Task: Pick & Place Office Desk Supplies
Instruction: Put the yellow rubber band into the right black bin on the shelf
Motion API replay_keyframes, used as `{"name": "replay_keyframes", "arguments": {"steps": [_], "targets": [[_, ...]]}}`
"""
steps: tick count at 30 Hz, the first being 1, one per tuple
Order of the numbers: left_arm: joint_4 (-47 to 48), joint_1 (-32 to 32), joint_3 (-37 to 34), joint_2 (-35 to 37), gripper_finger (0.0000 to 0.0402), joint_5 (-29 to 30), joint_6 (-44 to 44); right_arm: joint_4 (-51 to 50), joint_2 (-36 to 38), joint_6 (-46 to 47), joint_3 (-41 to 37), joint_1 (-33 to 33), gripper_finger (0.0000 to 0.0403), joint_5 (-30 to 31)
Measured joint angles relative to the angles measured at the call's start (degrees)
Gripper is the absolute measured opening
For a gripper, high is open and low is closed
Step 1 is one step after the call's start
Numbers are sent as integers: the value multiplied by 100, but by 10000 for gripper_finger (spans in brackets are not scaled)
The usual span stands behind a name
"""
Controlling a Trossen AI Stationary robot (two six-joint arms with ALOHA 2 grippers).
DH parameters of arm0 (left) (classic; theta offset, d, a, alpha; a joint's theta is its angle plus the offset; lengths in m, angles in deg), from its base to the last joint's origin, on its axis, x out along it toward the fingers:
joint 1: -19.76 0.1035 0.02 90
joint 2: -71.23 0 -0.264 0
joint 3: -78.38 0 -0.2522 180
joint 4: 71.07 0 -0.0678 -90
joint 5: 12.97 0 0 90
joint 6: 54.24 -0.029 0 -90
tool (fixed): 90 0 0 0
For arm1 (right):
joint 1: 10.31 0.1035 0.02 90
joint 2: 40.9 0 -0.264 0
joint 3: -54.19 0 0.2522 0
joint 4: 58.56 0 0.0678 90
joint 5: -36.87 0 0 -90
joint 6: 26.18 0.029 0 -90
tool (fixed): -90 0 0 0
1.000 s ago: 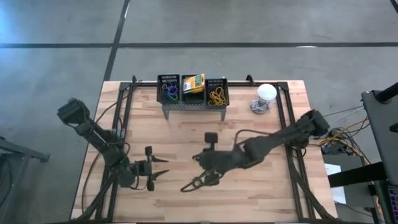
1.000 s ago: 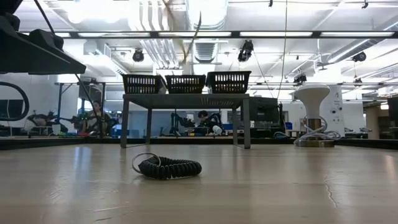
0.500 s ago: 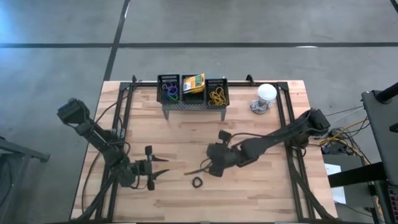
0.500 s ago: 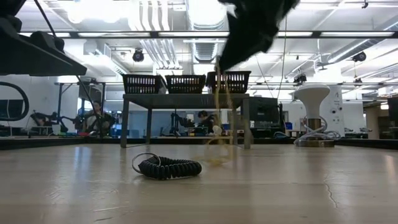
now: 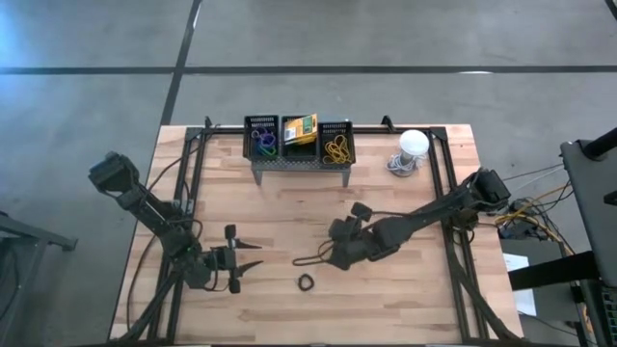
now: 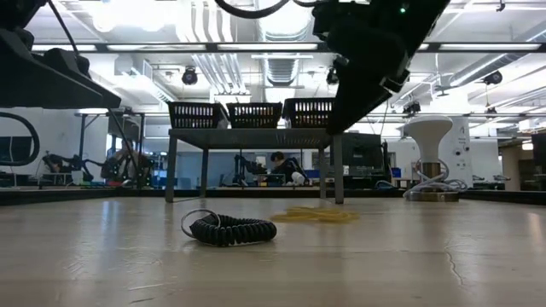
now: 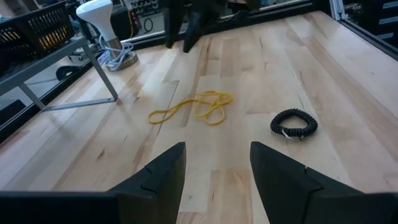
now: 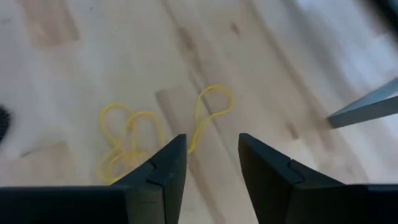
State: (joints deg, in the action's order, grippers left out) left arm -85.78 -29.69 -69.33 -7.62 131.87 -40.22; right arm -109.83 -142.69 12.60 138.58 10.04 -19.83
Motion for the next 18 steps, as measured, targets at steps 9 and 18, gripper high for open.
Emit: {"name": "replay_keyframes", "arguments": {"steps": [9, 18], "targets": [[-2, 7, -13, 0, 184, -1, 24, 793, -269, 132, -267, 63, 80, 221], [0, 9, -13, 0, 184, -1, 84, 1252, -876, 519, -500, -386, 114, -338]]}}
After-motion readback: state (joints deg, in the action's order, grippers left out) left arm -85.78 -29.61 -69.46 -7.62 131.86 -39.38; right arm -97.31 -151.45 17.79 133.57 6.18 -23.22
